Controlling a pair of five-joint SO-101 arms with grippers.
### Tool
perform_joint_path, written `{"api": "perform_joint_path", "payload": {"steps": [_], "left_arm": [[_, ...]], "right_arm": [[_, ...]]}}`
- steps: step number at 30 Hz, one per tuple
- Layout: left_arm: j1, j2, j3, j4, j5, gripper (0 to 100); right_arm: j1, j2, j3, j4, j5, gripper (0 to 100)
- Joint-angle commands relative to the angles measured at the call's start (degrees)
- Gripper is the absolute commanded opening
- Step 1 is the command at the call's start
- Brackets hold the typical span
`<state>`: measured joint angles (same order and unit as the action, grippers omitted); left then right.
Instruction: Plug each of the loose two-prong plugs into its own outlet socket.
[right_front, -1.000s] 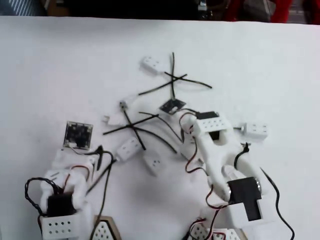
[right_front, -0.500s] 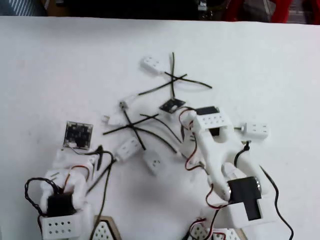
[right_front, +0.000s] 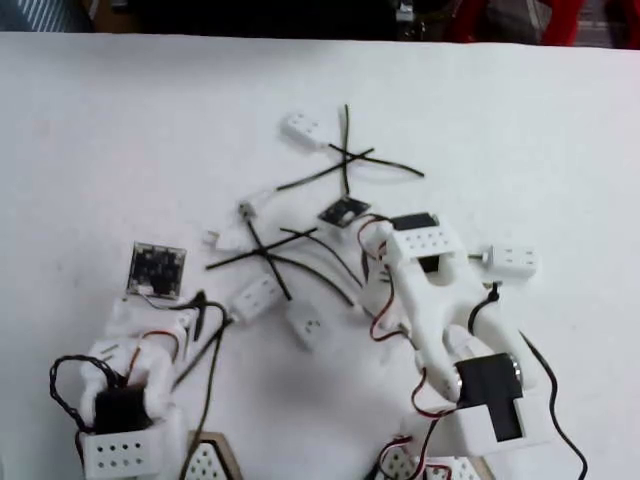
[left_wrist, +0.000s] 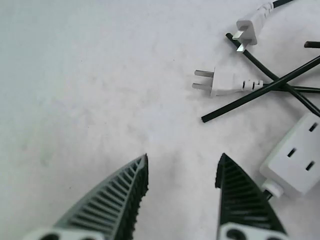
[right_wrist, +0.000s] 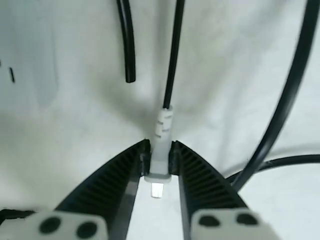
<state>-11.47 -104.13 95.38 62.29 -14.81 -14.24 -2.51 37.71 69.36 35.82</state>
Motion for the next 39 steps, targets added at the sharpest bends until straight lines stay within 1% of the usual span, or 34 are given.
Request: {"api": "perform_joint_path", "payload": {"steps": [1, 6, 12, 15, 18, 23, 30, 32, 34, 39], "left_arm": [[-0.31, -0.22, -0.35, -1.32, -0.7, 23], [-0.31, -0.22, -0.35, -1.32, -0.7, 23], [-0.31, -0.22, -0.35, -1.32, -0.7, 23], [-0.31, -0.22, -0.35, -1.32, -0.7, 23], [-0.31, -0.22, -0.35, -1.32, -0.7, 23], [-0.31, -0.22, -0.35, -1.32, -0.7, 23], [-0.31, -0.22, -0.35, -1.32, -0.62, 23], [-0.31, -0.22, -0.35, -1.41, -0.44, 23], [-0.31, -0.22, -0.62, -1.41, -0.35, 23], [-0.31, -0.22, -0.62, -5.98, -0.18, 23]], "right_arm": [[0.48, -1.36, 0.0, 0.84, 1.49, 6.6], [2.07, -1.1, 0.26, 0.84, 1.85, 6.6], [2.07, 4.44, -0.18, 0.57, 1.93, 6.3], [2.07, 4.7, -0.18, 0.66, 1.93, 6.1], [2.07, 3.91, -0.53, 0.75, 1.93, 1.9], [1.71, -3.56, -0.88, 4.44, 1.85, 1.8], [1.63, -22.64, -4.31, 15.34, 1.05, 1.8], [1.45, -27.3, -5.45, 17.27, -1.58, 1.8], [-0.22, -31.08, -6.07, 18.42, -5.36, 1.8], [-7.6, -35.38, -6.15, 18.07, -19.87, 1.8]]}}
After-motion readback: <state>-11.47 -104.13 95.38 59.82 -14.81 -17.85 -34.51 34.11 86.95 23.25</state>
